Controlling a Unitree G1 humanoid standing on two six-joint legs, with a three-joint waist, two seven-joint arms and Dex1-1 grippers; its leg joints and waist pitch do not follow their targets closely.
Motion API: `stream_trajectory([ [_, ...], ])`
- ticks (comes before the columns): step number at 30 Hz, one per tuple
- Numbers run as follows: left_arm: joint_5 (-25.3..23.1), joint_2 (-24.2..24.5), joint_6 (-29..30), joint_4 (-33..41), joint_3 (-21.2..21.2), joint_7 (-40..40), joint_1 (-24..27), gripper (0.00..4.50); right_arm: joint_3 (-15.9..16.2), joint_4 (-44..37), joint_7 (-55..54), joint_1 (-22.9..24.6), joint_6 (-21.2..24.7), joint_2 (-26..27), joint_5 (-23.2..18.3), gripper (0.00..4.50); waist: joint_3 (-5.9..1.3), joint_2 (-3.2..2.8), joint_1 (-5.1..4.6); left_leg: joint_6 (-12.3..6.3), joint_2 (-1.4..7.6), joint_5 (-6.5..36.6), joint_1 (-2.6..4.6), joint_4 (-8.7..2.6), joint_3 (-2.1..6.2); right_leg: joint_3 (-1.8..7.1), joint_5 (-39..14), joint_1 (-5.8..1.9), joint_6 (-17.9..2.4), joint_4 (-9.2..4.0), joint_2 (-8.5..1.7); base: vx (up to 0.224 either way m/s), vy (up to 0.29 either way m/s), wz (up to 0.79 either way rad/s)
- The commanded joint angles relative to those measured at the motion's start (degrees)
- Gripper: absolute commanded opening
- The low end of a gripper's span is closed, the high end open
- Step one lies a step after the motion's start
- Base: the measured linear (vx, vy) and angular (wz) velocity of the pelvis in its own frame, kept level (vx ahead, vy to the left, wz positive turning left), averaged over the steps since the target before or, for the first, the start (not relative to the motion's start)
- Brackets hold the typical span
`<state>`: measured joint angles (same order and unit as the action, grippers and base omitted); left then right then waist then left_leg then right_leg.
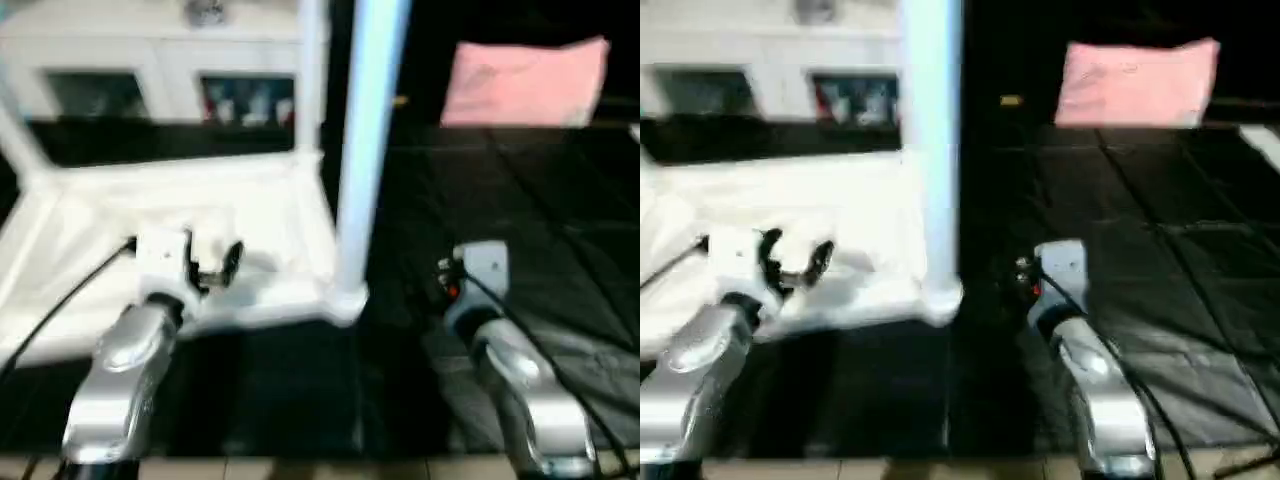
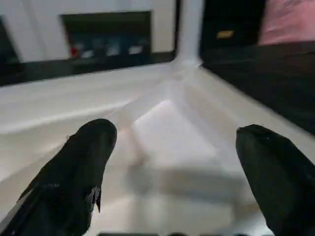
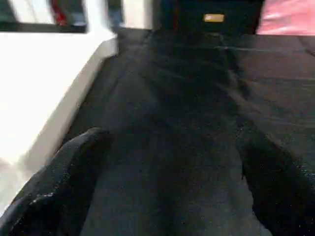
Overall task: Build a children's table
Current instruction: Move to table
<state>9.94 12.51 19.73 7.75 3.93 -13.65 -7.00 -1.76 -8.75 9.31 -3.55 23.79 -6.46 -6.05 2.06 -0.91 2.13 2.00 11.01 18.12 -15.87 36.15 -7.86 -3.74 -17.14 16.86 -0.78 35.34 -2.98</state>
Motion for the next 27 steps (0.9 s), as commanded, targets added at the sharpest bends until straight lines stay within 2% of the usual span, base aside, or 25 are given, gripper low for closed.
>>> stream_trajectory([
  [1,0.2,0.5,0.2,-0.1,1.0,0.0,0.9,4.43,0.3,-1.5,0.3,0.0,-0.5,0.0,-0.1,4.5,-4.01,0.47,2.48,-5.04,-0.8,-5.6,-8.58,1.01,0.82,8.33,19.0,-10.24,-21.2,-4.29,-8.22,0.123,0.026,0.12],
  [2,0.2,0.5,0.2,-0.1,1.0,0.0,1.1,4.43,0.4,-1.7,0.4,0.1,-0.2,-0.2,0.0,4.5,-4.62,-0.93,1.82,-4.47,0.45,-18.3,-8.73,-2.3,1.42,3.3,32.6,-8.2,-14.9,0.04,-3.57,0.049,0.088,-0.01],
  [3,0.2,1.1,0.1,0.0,0.6,-1.0,1.8,4.43,0.9,-1.9,1.0,0.1,-0.1,-0.8,0.3,4.5,-4.37,-3.3,-1.04,-12.2,3.72,-36.5,0.28,-2.36,5.95,-1.25,21.9,2.53,-7.7,4.54,0.52,0.031,0.027,-0.25],
  [4,0.2,1.1,0.1,0.0,0.6,-1.0,1.8,4.43,0.9,-1.9,1.0,0.1,-0.1,-0.8,0.3,4.5,-4.56,-2.57,-3.09,-18.09,6.07,-46.3,3.07,-2.16,8.89,-0.57,12.0,6.02,-4.4,5.03,-0.77,0.031,0.027,-0.25],
  [5,0.1,1.3,0.1,0.0,0.4,-1.3,2.0,4.43,1.1,-2.0,1.2,0.1,-0.1,-1.0,0.4,4.5,-5.19,-2.06,-1.82,-22.42,7.55,-68.3,6.06,1.0,11.21,2.6,8.9,10.03,1.2,4.36,-4.39,0.066,-0.051,-0.22],
  [6,0.3,1.6,0.2,0.1,0.2,-2.0,2.3,4.43,1.4,-2.0,1.7,0.0,-0.4,-1.3,0.7,4.5,-5.33,-0.48,-2.71,-19.24,4.44,-75.0,3.31,1.89,10.17,5.16,18.4,9.22,3.5,2.25,-6.39,-0.061,0.009,-0.16],
  [7,0.4,1.9,0.5,0.2,0.0,-2.5,2.6,4.43,1.6,-2.0,1.9,0.0,-0.7,-1.5,0.8,4.5,-4.74,0.98,-1.75,-15.0,-0.52,-68.1,-0.96,2.61,7.21,5.64,25.9,6.54,2.9,0.16,-5.81,-0.061,0.009,-0.16],
  [8,0.4,2.6,0.9,0.4,-0.4,-3.5,3.0,4.43,1.8,-2.0,2.0,0.0,-0.9,-1.7,0.9,4.5,-3.64,2.55,-0.59,-11.32,-4.24,-45.8,-3.78,0.43,3.75,5.07,29.5,3.71,1.8,-0.81,-3.99,-0.108,0.024,-0.04],
  [9,0.3,2.9,0.9,0.4,-0.7,-4.0,3.1,4.43,1.9,-2.0,2.0,-0.1,-0.9,-1.8,0.8,4.5,-4.17,2.58,-0.61,-9.13,-3.56,-31.0,-4.32,-0.46,3.11,5.46,27.4,2.19,-1.6,-0.63,-4.27,-0.054,-0.034,0.08],
  [10,0.2,3.2,0.8,0.4,-0.9,-4.4,3.1,4.43,1.9,-2.0,1.9,-0.1,-0.9,-1.8,0.8,4.5,-4.08,1.69,-0.6,-6.1,-2.63,-22.0,-4.83,-1.77,3.07,4.95,22.1,1.22,-4.3,-0.85,-4.34,-0.054,-0.034,0.08],
  [12,0.8,3.4,0.8,0.5,-0.5,-4.3,2.8,4.43,1.8,-2.0,2.0,0.0,-0.9,-1.8,0.6,4.5,-3.31,1.1,-1.17,-2.18,-1.62,-13.1,-4.94,-3.09,2.95,4.32,13.7,1.24,-7.8,-1.56,-3.82,-0.08,-0.05,-0.08],
  [13,0.8,3.4,0.8,0.5,-0.5,-4.3,2.7,4.43,1.8,-2.0,2.0,0.0,-0.9,-1.8,0.6,4.5,-3.04,0.95,-1.32,-0.92,-1.31,-10.2,-4.84,-3.42,2.93,4.2,10.7,1.35,-8.6,-1.88,-3.66,-0.088,-0.044,-0.08],
  [14,0.9,3.4,0.5,0.2,-0.2,-4.3,2.3,4.43,2.0,-1.9,2.0,-0.1,-0.8,-1.9,0.7,4.5,-2.65,0.94,-1.62,1.19,-0.95,-3.8,-4.66,-4.0,2.77,4.17,4.9,1.54,-9.4,-2.35,-3.39,-0.095,-0.033,-0.05],
  [15,0.8,3.5,0.3,0.0,-0.1,-4.3,2.0,4.43,2.0,-1.8,2.0,-0.1,-0.5,-2.0,0.7,4.5,-2.06,1.12,-1.84,2.96,-0.75,3.7,-4.51,-4.65,2.59,4.27,-2.8,1.82,-9.2,-2.97,-3.23,-0.101,-0.023,-0.02],
  [17,0.7,3.5,-0.3,-0.3,0.0,-4.3,1.7,4.43,2.1,-1.7,1.9,-0.2,0.2,-2.1,0.6,4.5,-1.46,1.17,-2.0,3.72,-0.71,11.0,-4.01,-5.15,2.41,4.36,-12.7,2.43,-7.7,-3.85,-3.24,-0.105,-0.022,0.0],
  [18,1.0,3.4,0.1,-0.5,0.1,-4.4,1.4,4.43,1.9,-1.5,1.6,-0.2,0.3,-1.9,0.4,4.5,-2.0,1.48,-2.26,5.84,-1.07,14.5,-1.28,-3.62,-0.13,6.04,-20.9,4.83,-4.9,-5.24,-2.2,-0.084,-0.009,-0.09],
  [19,0.8,3.5,0.3,-0.7,0.1,-4.4,1.2,4.43,1.6,-1.3,1.3,-0.3,0.3,-1.8,0.3,4.5,-1.59,1.2,-2.18,6.82,-1.11,14.9,-0.59,-3.08,-1.6,7.44,-23.3,6.28,-4.5,-5.97,-1.23,-0.084,-0.009,-0.09],
  [20,0.5,3.8,0.3,-0.9,0.0,-4.4,1.0,4.43,1.4,-1.1,1.1,-0.4,0.3,-1.7,0.3,4.5,-1.66,1.81,-1.43,6.17,-1.48,17.4,0.48,-1.98,-2.99,8.74,-27.6,7.56,-3.8,-6.56,-0.73,-0.089,0.002,-0.36],
  [21,0.4,3.9,0.2,-0.9,-0.1,-4.4,1.0,4.43,1.4,-1.1,1.2,-0.5,0.2,-1.8,0.4,4.5,-1.63,2.49,-1.43,4.93,-1.93,17.0,-0.47,-1.8,-3.07,9.94,-29.0,6.47,-3.3,-6.73,-0.83,-0.032,0.033,-0.59],
  [22,-0.7,4.3,0.0,-1.1,-0.4,-3.9,0.9,4.43,1.3,-1.0,1.2,-0.6,0.0,-1.8,0.3,4.5,-2.47,3.16,0.84,0.86,-3.25,8.5,-3.59,1.04,-1.76,16.99,-29.6,2.03,-3.5,-7.87,-4.04,-0.032,0.033,-0.59],
  [23,-2.0,4.7,-0.2,-1.2,-0.7,-3.3,0.8,4.43,1.2,-0.9,1.2,-0.6,-0.2,-1.7,0.2,4.5,-2.02,3.53,1.49,-0.33,-2.99,6.3,-4.49,2.17,-0.34,18.86,-30.6,1.39,-4.1,-8.51,-5.46,0.005,0.082,-0.59],
  [24,-2.1,4.7,0.2,-1.3,-0.6,-2.9,0.8,4.43,1.2,-0.8,1.3,-0.7,-0.4,-1.8,0.3,4.5,-1.47,3.72,1.58,-2.97,-2.23,3.1,-6.59,2.04,3.01,18.05,-30.7,0.84,-5.9,-8.3,-7.39,-0.046,0.117,-0.4],
  [25,-2.0,4.4,0.6,-1.3,-0.4,-2.6,0.8,4.43,1.2,-0.7,1.4,-0.8,-0.6,-2.0,0.4,4.5,-1.55,1.33,-0.47,-2.41,-1.51,2.3,-5.71,-2.52,3.65,13.61,-24.2,3.41,-8.0,-6.58,-3.03,-0.046,0.117,-0.4],
  [26,-1.9,4.4,0.6,-1.3,-0.4,-2.6,0.8,4.43,1.2,-0.7,1.4,-0.8,-0.6,-2.0,0.4,4.5,-1.77,0.61,-1.69,-1.3,-0.92,5.5,-3.99,-4.73,3.57,10.25,-18.3,5.33,-8.1,-4.34,0.31,-0.05,0.157,-0.14],
  [27,-1.8,4.2,0.6,-1.4,-0.1,-2.5,0.7,4.43,1.3,-0.6,1.5,-0.8,-0.6,-2.1,0.4,4.5,-2.19,0.08,-2.49,-0.16,-0.09,8.2,-2.68,-5.62,4.15,8.01,-10.8,6.16,-7.4,-2.55,1.8,-0.031,0.167,0.05],
])
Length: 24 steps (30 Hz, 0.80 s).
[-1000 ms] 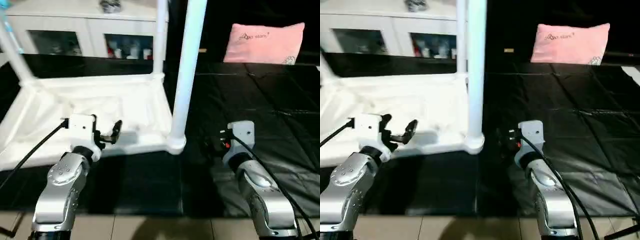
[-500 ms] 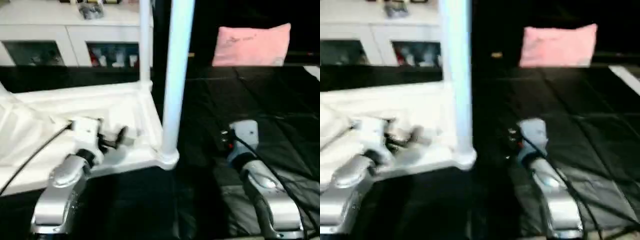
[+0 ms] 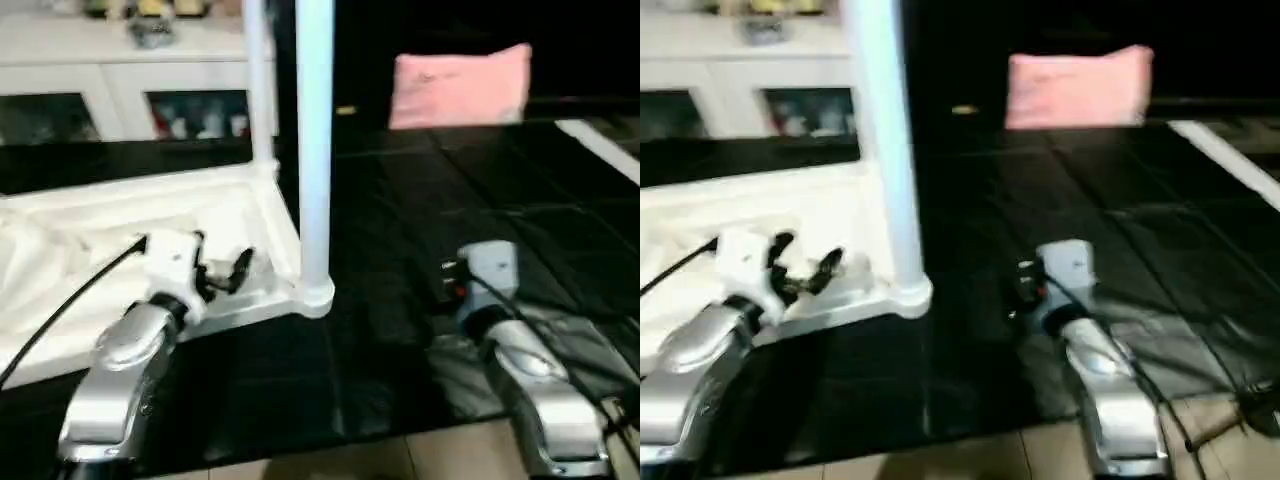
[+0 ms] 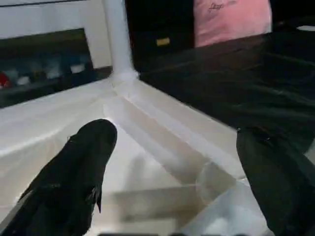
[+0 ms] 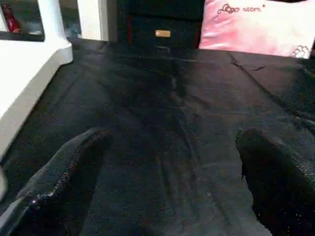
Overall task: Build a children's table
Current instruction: Move to table
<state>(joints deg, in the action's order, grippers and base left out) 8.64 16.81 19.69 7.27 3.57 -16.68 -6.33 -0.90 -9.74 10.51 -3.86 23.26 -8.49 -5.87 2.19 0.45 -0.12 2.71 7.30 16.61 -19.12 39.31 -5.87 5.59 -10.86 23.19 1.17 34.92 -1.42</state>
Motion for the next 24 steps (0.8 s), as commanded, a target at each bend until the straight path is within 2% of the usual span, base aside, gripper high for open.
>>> stream_trajectory([
  [1,0.2,-0.6,0.6,-0.8,0.8,0.8,-0.1,4.43,0.4,0.5,0.3,-0.6,-0.1,-0.3,0.3,4.5,-2.91,-2.51,-0.82,3.63,5.46,10.0,0.9,-9.53,3.61,-3.55,-3.3,-1.17,-9.0,-0.37,-0.49,-0.031,0.167,0.05],
  [2,0.7,-1.0,0.6,-0.6,1.2,0.8,-0.2,4.43,0.3,0.6,0.3,-0.6,-0.1,-0.4,0.2,4.5,-2.41,-2.71,-1.46,5.46,6.79,11.5,0.31,-10.51,4.18,-5.25,-0.8,-1.49,-8.3,-0.28,-0.87,-0.031,0.134,0.06],
  [3,1.1,-1.2,0.6,-0.5,1.5,0.8,-0.3,4.43,0.3,0.7,0.3,-0.7,-0.1,-0.5,0.2,4.5,-2.16,-2.57,-1.88,4.38,7.0,14.5,0.35,-10.55,3.91,-6.19,-2.4,-1.72,-7.9,-0.98,-1.85,-0.041,0.074,0.06],
  [4,0.9,-0.9,1.1,-0.1,1.1,0.6,-0.3,4.43,0.2,0.8,0.4,-0.8,-0.2,-0.8,0.3,4.5,-2.02,-2.61,-1.96,3.74,6.72,16.5,0.23,-10.53,3.63,-6.52,-3.8,-1.91,-8.0,-1.66,-2.22,-0.041,0.074,0.06],
  [5,0.5,-0.4,1.4,0.2,0.3,-0.1,-0.2,4.43,0.0,1.0,0.6,-1.0,-0.3,-1.2,0.3,4.5,-1.67,-1.99,-2.14,2.5,5.56,21.2,-0.1,-10.19,2.65,-6.84,-7.9,-2.25,-7.9,-3.31,-2.78,0.0,0.0,0.0],
  [6,0.5,-0.1,1.2,0.4,-0.3,-1.0,-0.1,4.43,-0.3,1.2,0.7,-1.2,-0.3,-1.6,0.2,4.5,-1.66,-0.95,-1.79,1.41,2.99,24.1,-0.32,-8.73,0.64,-6.34,-16.8,-2.27,-7.0,-5.15,-4.32,0.0,0.0,0.0],
  [7,0.8,0.0,1.1,0.5,-0.4,-1.5,0.0,4.43,-0.5,1.3,0.8,-1.3,-0.4,-1.8,0.3,4.5,-1.67,-0.67,-1.6,1.41,2.69,24.4,-0.29,-8.62,0.51,-6.12,-22.2,-2.2,-6.1,-5.47,-5.01,0.0,0.0,0.0],
  [8,0.8,0.0,1.1,0.5,-0.4,-1.5,0.0,4.43,-0.5,1.3,0.8,-1.3,-0.4,-1.8,0.3,4.5,-1.7,-0.39,-1.61,1.77,2.59,23.8,-0.7,-8.53,0.5,-5.84,-30.1,-2.08,-4.3,-6.05,-5.74,-0.017,-0.052,-0.02],
  [9,0.7,0.4,1.5,0.7,-0.9,-2.0,-0.1,4.43,-0.7,1.6,1.1,-1.7,-0.5,-2.4,0.4,4.5,-2.02,-0.02,-1.41,1.77,2.55,21.2,-0.79,-8.52,0.42,-5.78,-32.0,-2.22,-3.1,-6.3,-5.91,0.0,-0.062,-0.02],
  [10,0.5,0.7,1.9,0.8,-1.2,-2.2,-0.1,4.43,-0.9,1.7,1.3,-1.8,-0.5,-2.7,0.4,4.5,-2.29,0.4,-1.4,1.43,2.52,19.0,-0.92,-8.53,0.27,-5.65,-30.3,-2.37,-3.0,-6.15,-5.83,0.0,-0.062,-0.02],
  [12,0.2,2.2,2.8,0.5,-2.9,-4.4,-0.8,4.43,-1.0,2.0,2.1,-2.4,-0.6,-3.8,0.5,4.5,-2.89,0.46,-0.77,-0.73,2.83,9.8,-1.39,-8.73,-0.37,-5.18,-18.3,-2.97,-5.8,-4.98,-5.5,0.029,-0.067,0.05],
  [14,0.1,3.2,3.3,0.3,-3.9,-6.3,-1.3,4.43,-0.8,2.1,2.9,-2.7,-0.7,-4.7,0.6,4.5,-3.05,0.39,-0.8,-1.67,2.91,7.3,-1.62,-8.51,-0.81,-5.34,-12.9,-2.72,-8.4,-4.49,-5.04,0.035,-0.064,0.04],
  [15,0.4,5.7,5.4,-0.5,-6.4,-10.9,-2.8,4.43,-0.5,2.3,4.9,-3.5,-0.5,-6.8,0.5,4.5,-3.18,0.2,-0.66,-2.1,2.93,5.8,-1.49,-8.33,-0.95,-5.41,-10.6,-2.6,-10.0,-4.21,-5.01,0.05,-0.061,0.03],
  [17,0.3,7.1,5.8,-1.1,-7.7,-13.3,-3.6,4.43,-0.2,2.4,6.6,-3.7,-0.5,-8.0,0.0,4.5,-3.42,0.27,-0.53,-3.22,2.8,1.5,-1.86,-7.84,-1.14,-5.34,-5.8,-2.88,-11.9,-3.5,-5.03,0.047,-0.06,0.02],
  [18,0.7,8.3,6.3,-1.5,-8.6,-15.8,-4.2,4.43,-0.2,2.3,7.8,-3.8,0.0,-9.0,-0.4,4.5,-3.59,-0.02,-0.31,-3.98,2.78,-1.1,-1.82,-7.65,-1.29,-5.41,-2.9,-2.98,-13.1,-3.23,-4.99,0.029,-0.054,-0.02],
  [19,1.4,10.6,7.0,-1.9,-10.0,-20.3,-5.1,4.43,-0.2,2.1,10.3,-3.9,0.8,-10.6,-1.4,4.5,-3.51,-0.35,-0.24,-4.53,2.88,-3.3,-2.07,-7.57,-1.34,-5.39,-0.6,-3.11,-14.2,-2.98,-5.02,0.029,-0.054,-0.02],
  [20,1.4,10.6,7.0,-1.9,-10.0,-20.3,-5.1,4.43,-0.2,2.1,10.3,-3.9,0.8,-10.6,-1.4,4.5,-3.42,-0.31,-0.12,-4.59,2.94,-3.3,-1.96,-7.6,-1.42,-5.42,-0.5,-3.07,-14.4,-3.06,-4.94,0.023,-0.05,-0.03],
  [21,2.9,13.9,9.0,-1.5,-11.6,-25.8,-5.7,4.43,0.0,1.4,13.3,-3.9,1.7,-12.7,-2.3,4.5,-3.31,-0.6,0.03,-4.27,3.1,-2.6,-1.74,-7.63,-1.52,-5.44,-1.1,-3.01,-15.0,-3.02,-4.86,0.0,0.0,0.0],
  [22,2.9,14.0,9.1,-1.5,-11.7,-26.0,-5.7,4.43,0.0,1.4,13.4,-3.9,1.7,-12.8,-2.3,4.5,-3.25,-0.42,0.04,-3.98,3.15,-1.7,-1.69,-7.75,-1.59,-5.45,-1.9,-3.09,-15.0,-3.09,-4.83,0.0,0.0,0.0],
  [24,3.1,17.2,10.6,-1.5,-13.1,-29.8,-6.9,4.43,0.9,0.0,17.6,-3.5,1.9,-15.2,-3.6,4.5,-2.98,-0.5,-0.1,-2.69,3.4,1.8,-1.65,-8.04,-1.63,-5.47,-5.7,-3.15,-15.0,-3.32,-4.77,0.0,0.0,0.0],
])
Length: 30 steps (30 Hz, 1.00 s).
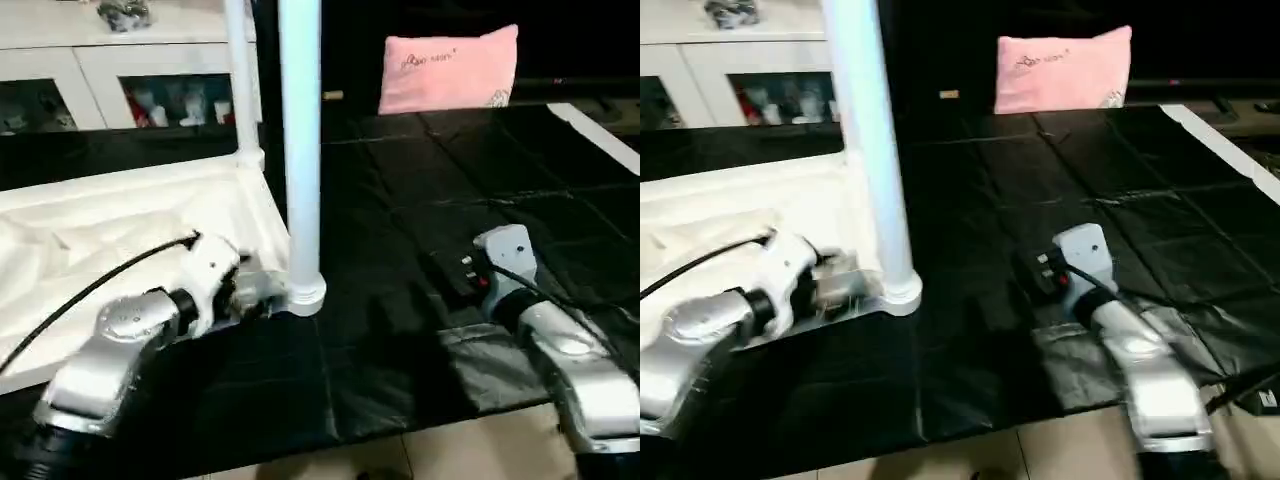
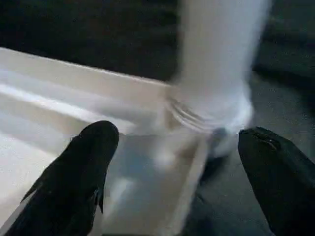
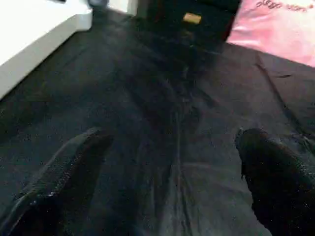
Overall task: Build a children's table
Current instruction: Move to table, then rotate leg to tighten
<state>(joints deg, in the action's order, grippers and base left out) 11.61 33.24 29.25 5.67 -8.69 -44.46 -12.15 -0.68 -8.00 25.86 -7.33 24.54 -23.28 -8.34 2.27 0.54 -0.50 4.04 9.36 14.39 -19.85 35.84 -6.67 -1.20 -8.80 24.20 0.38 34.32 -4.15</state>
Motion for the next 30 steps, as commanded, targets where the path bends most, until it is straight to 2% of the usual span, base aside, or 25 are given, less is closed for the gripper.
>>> stream_trajectory([
  [1,0.4,1.4,1.7,-0.3,-1.0,-2.9,-1.7,4.43,0.9,-2.3,3.5,0.2,0.7,-1.2,-1.5,4.5,-2.93,-0.62,0.25,-3.68,1.41,5.0,-0.9,-4.67,-0.85,1.31,-8.9,-4.11,-14.1,-2.84,-2.01,0.0,0.0,0.0],
  [4,1.7,3.4,3.3,-2.2,-1.5,-7.3,-4.6,4.43,2.0,-4.0,6.6,0.5,1.0,-3.1,-2.5,4.5,-2.64,-0.97,0.34,-2.01,1.44,9.1,-0.51,-4.96,-0.91,1.3,-14.8,-3.72,-12.9,-3.35,-1.89,0.0,0.0,0.0],
  [5,1.8,3.8,3.6,-2.8,-1.6,-8.1,-5.3,4.16,2.2,-4.3,7.0,0.6,1.0,-3.4,-2.6,4.5,-2.59,-0.92,0.37,-1.55,1.47,10.4,-0.46,-5.08,-0.91,1.32,-16.5,-3.59,-12.2,-3.44,-1.83,0.0,0.0,0.0],
  [7,1.7,4.0,4.6,-4.1,-1.8,-8.8,-6.6,4.07,2.3,-4.4,7.4,0.6,0.8,-3.4,-2.6,4.5,-2.24,-0.8,0.31,-0.46,1.51,13.4,-0.46,-5.34,-0.8,1.28,-21.7,-3.46,-10.7,-3.82,-1.96,0.0,0.0,0.0],
  [9,1.2,4.3,5.4,-6.3,-2.2,-9.0,-8.2,3.96,2.6,-4.4,7.9,0.5,0.8,-3.5,-2.7,4.5,-2.36,-1.06,0.35,0.13,1.51,13.9,-0.4,-5.36,-0.74,1.34,-22.8,-3.38,-10.1,-3.96,-2.04,0.0,0.0,0.0],
  [11,0.2,5.0,5.6,-7.9,-3.2,-9.8,-9.4,3.63,3.0,-4.8,8.8,0.7,1.5,-3.8,-3.4,4.5,-2.51,-1.03,0.35,0.07,1.31,13.7,-0.31,-5.29,-0.83,1.34,-22.5,-3.27,-9.6,-4.03,-1.79,0.0,0.0,0.0],
  [13,-1.1,5.9,5.2,-9.9,-4.7,-11.7,-10.5,3.6,3.7,-6.7,11.6,1.7,3.0,-4.8,-5.2,4.5,-2.51,-1.03,0.46,-0.18,1.45,12.8,-0.51,-5.39,-0.77,1.4,-20.8,-3.52,-9.8,-3.92,-1.81,0.0,0.0,0.0],
  [15,-1.7,6.2,4.8,-11.6,-5.6,-12.5,-11.4,3.48,4.1,-8.0,13.5,2.4,3.6,-5.8,-6.5,4.5,-2.73,-1.08,0.64,-0.44,1.61,10.7,-0.57,-5.3,-0.78,1.47,-17.6,-3.68,-10.9,-3.57,-1.97,0.0,0.0,0.0],
  [16,-2.0,6.3,4.6,-12.3,-6.0,-12.7,-11.7,3.2,4.3,-8.2,14.1,2.5,3.7,-6.1,-6.7,4.5,-2.73,-1.13,0.75,-0.62,1.6,9.8,-0.56,-5.28,-0.82,1.43,-16.1,-3.73,-11.5,-3.53,-1.9,0.0,0.0,0.0],
  [17,-2.6,6.3,3.9,-13.2,-6.4,-12.9,-12.1,3.2,4.5,-8.5,14.9,2.6,3.6,-6.5,-7.0,4.5,-2.8,-1.06,0.76,-0.73,1.61,9.4,-0.59,-5.22,-0.84,1.44,-15.4,-3.81,-11.8,-3.41,-1.94,0.0,0.0,0.0],
  [20,-3.2,5.7,2.9,-15.6,-6.8,-12.9,-13.3,3.11,4.9,-8.8,16.2,2.8,3.0,-6.9,-7.3,4.5,-2.72,-1.05,0.87,-1.0,1.54,8.6,-0.72,-5.18,-0.94,1.45,-16.2,-3.85,-11.9,-3.58,-2.02,0.0,0.0,0.0],
  [22,-4.2,5.6,1.5,-17.3,-7.9,-13.8,-14.3,2.75,5.1,-9.4,17.4,2.9,4.2,-7.3,-8.5,4.5,-2.67,-1.07,0.91,-0.66,1.65,9.4,-0.65,-5.24,-0.9,1.42,-17.6,-3.79,-11.8,-3.66,-2.07,0.0,0.0,0.0],
  [25,-5.0,5.5,0.3,-19.7,-8.9,-14.9,-15.6,2.69,6.0,-10.3,19.6,3.2,5.8,-8.6,-9.6,4.5,-2.59,-1.0,0.95,-0.48,1.68,10.2,-0.69,-5.34,-0.8,1.45,-19.2,-3.86,-11.0,-3.77,-2.08,0.0,0.0,0.0],
  [28,-5.6,5.1,-0.9,-22.3,-9.4,-16.0,-17.1,2.33,6.9,-10.5,21.6,3.4,6.8,-10.0,-10.0,4.5,-2.6,-1.03,0.96,-0.33,1.73,10.1,-0.72,-5.35,-0.77,1.5,-19.1,-3.82,-11.1,-3.83,-2.15,0.0,0.0,0.0],
  [30,-5.6,5.1,-1.4,-22.9,-9.7,-16.8,-17.4,2.26,7.1,-10.2,22.6,3.3,7.0,-10.3,-10.4,4.5,-2.63,-0.98,0.95,-0.19,1.73,9.8,-0.8,-5.35,-0.76,1.51,-18.9,-3.89,-11.3,-3.76,-2.24,0.0,0.0,0.0],
])
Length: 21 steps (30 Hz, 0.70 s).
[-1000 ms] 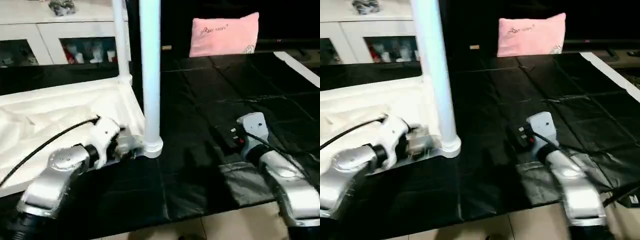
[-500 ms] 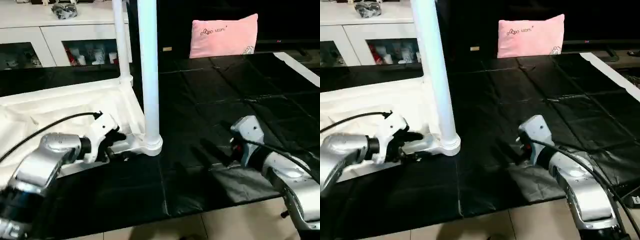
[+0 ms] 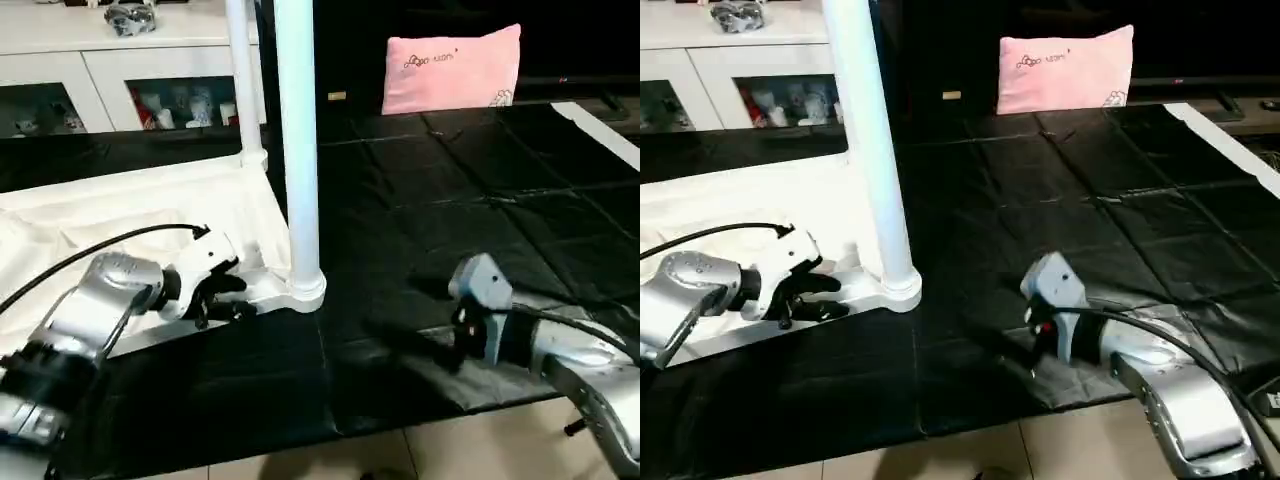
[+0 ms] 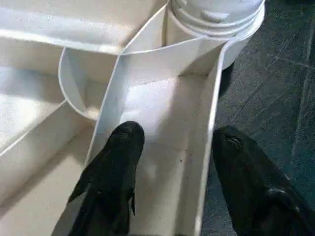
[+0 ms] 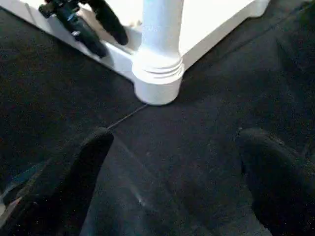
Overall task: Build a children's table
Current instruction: Rotate leg to tighten
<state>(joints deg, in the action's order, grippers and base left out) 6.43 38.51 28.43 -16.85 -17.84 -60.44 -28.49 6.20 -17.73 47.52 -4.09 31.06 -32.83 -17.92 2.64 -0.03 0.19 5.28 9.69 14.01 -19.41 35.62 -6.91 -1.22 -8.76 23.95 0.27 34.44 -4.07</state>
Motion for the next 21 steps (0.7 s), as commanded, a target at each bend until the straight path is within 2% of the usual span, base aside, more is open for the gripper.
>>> stream_trajectory([
  [1,-0.5,-0.2,-0.8,-0.7,-0.7,-1.2,-1.1,2.17,0.3,-0.4,1.3,0.1,0.5,-0.9,-1.0,4.5,-3.01,-0.43,0.26,-1.42,1.46,10.2,-1.2,-5.13,-0.54,1.57,-18.6,-3.61,-11.4,-3.86,-2.37,0.0,0.0,0.0],
  [8,-0.7,-0.7,-1.3,-2.6,-1.0,-2.6,-2.0,1.47,0.5,2.4,6.0,0.5,-0.7,-2.7,-2.8,4.5,-2.93,-0.45,0.29,-1.63,1.58,10.9,-1.15,-5.15,-0.55,1.51,-19.1,-3.56,-12.0,-3.96,-2.41,0.0,0.0,0.0],
  [9,-0.8,-0.8,-1.4,-3.0,-1.0,-2.8,-2.2,1.41,0.5,2.8,6.8,0.7,-1.0,-3.0,-3.1,4.5,-2.95,-0.3,0.27,-1.75,1.55,10.9,-1.21,-5.1,-0.56,1.51,-19.4,-3.62,-12.0,-3.96,-2.43,0.0,0.0,0.0],
  [11,-0.8,-0.9,-1.6,-3.3,-0.9,-3.0,-2.3,1.34,0.5,3.0,7.4,0.8,-0.9,-3.1,-3.3,4.5,-2.93,-0.24,0.28,-1.85,1.51,10.4,-1.3,-5.09,-0.59,1.54,-19.7,-3.65,-12.0,-4.05,-2.45,0.0,0.0,0.0],
  [12,-0.8,-1.0,-1.7,-3.4,-1.0,-3.2,-2.3,1.05,0.6,3.0,7.6,0.8,-1.0,-3.1,-3.2,4.5,-2.93,-0.19,0.3,-1.89,1.54,10.3,-1.3,-5.1,-0.58,1.54,-19.7,-3.64,-11.9,-4.04,-2.45,0.0,0.0,0.0],
  [14,-0.9,-1.1,-1.9,-3.7,-0.9,-3.4,-2.4,0.99,0.6,3.0,7.7,0.8,-1.1,-3.1,-3.1,4.5,-2.92,-0.04,0.29,-1.86,1.58,10.1,-1.32,-5.11,-0.59,1.53,-19.9,-3.63,-11.8,-4.06,-2.46,0.0,0.0,0.0],
  [15,-1.0,-1.2,-2.0,-3.9,-0.9,-3.6,-2.5,0.95,0.7,3.0,7.7,0.9,-1.1,-3.1,-3.2,4.5,-2.9,-0.2,0.34,-1.85,1.61,10.2,-1.27,-5.13,-0.56,1.54,-20.0,-3.58,-11.8,-4.03,-2.48,0.0,0.0,0.0],
  [18,-1.1,-1.3,-2.2,-4.5,-0.8,-4.0,-2.7,0.53,0.9,2.7,8.0,0.9,-1.3,-3.3,-3.5,4.5,-2.81,-0.1,0.35,-1.81,1.55,11.0,-1.29,-5.18,-0.57,1.5,-21.9,-3.5,-11.3,-4.22,-2.46,0.0,0.0,0.0],
  [21,-1.2,-1.4,-2.3,-4.8,-0.8,-4.3,-2.8,0.49,1.0,2.4,8.2,0.9,-1.1,-3.2,-3.5,4.5,-2.78,-0.11,0.34,-1.73,1.65,11.4,-1.21,-5.23,-0.54,1.57,-22.8,-3.37,-10.9,-4.32,-2.52,0.0,0.0,0.0],
])
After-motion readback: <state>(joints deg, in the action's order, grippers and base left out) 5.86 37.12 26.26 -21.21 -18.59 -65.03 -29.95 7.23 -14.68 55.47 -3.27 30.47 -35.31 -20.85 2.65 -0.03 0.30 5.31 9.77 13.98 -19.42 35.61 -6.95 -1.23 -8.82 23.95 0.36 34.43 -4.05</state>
